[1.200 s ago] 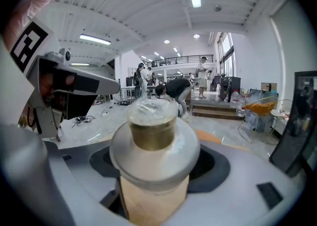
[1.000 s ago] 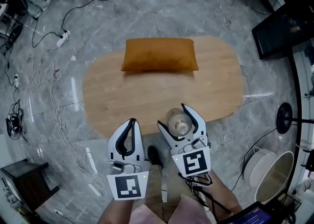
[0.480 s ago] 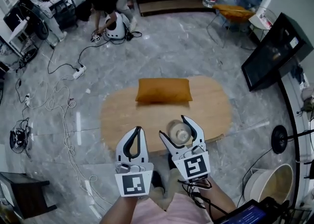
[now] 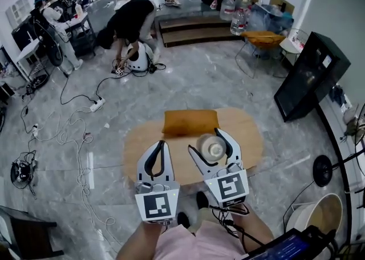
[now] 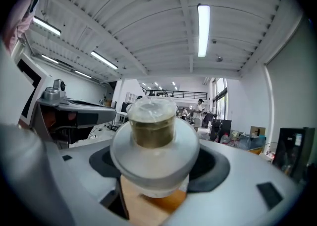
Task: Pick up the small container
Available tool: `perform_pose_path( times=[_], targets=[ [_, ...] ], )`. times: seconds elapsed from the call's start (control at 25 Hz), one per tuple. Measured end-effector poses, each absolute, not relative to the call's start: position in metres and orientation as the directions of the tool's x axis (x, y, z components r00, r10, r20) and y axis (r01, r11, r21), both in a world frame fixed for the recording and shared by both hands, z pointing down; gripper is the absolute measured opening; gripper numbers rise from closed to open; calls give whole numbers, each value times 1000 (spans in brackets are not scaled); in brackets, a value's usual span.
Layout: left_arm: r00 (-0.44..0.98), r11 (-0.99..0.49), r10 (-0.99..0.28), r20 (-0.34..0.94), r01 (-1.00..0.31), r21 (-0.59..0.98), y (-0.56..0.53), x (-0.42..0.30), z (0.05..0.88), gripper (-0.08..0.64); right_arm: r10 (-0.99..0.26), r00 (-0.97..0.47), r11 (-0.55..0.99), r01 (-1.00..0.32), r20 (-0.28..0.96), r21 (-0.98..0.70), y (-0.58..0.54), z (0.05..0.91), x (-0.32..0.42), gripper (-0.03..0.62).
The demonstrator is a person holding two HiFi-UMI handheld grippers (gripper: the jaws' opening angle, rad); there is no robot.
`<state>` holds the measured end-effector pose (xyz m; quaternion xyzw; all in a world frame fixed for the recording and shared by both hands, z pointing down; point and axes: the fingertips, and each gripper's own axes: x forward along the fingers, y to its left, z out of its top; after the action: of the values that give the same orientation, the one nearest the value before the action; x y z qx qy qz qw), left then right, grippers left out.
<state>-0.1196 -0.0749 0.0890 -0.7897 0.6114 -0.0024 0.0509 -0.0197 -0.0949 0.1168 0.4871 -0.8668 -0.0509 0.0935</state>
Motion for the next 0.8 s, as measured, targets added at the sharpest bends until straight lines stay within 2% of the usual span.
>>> perform_pose_path(
  times=[0.8],
  targets=[
    [282,-272,-953,-113,-958,-94,-64,-115,66,14,-862,-503,505,-840,68,198,-76,99,-23,344]
  ],
)
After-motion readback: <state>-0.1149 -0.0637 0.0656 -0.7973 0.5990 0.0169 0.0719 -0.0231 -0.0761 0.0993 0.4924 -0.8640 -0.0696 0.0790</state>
